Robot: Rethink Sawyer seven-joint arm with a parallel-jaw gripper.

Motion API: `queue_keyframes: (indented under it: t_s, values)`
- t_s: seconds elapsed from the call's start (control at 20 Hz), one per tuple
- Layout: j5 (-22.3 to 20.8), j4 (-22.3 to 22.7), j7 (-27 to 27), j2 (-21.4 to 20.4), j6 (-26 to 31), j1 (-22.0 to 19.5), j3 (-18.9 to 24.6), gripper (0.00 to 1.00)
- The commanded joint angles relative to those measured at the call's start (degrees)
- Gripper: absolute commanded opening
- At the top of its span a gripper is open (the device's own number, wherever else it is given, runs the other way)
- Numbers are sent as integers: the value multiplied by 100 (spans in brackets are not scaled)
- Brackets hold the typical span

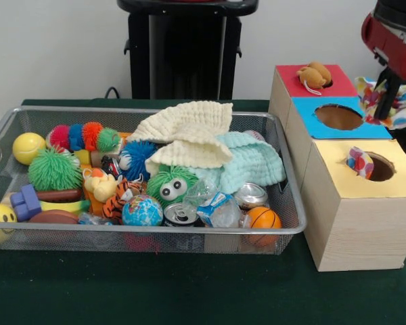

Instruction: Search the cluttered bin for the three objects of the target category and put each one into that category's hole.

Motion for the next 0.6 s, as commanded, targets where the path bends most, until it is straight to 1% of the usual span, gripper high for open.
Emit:
queue_keyframes:
  t_s: [0.05,0.25,0.45,0.6]
  values:
    - [-271,706,119,374,-412,-239,154,0]
    - [-333,733,19,317,-375,-251,124,0]
    - [-336,848,-110,169,-258,-335,156,0]
    - [-381,711,43,300,-239,-303,132,0]
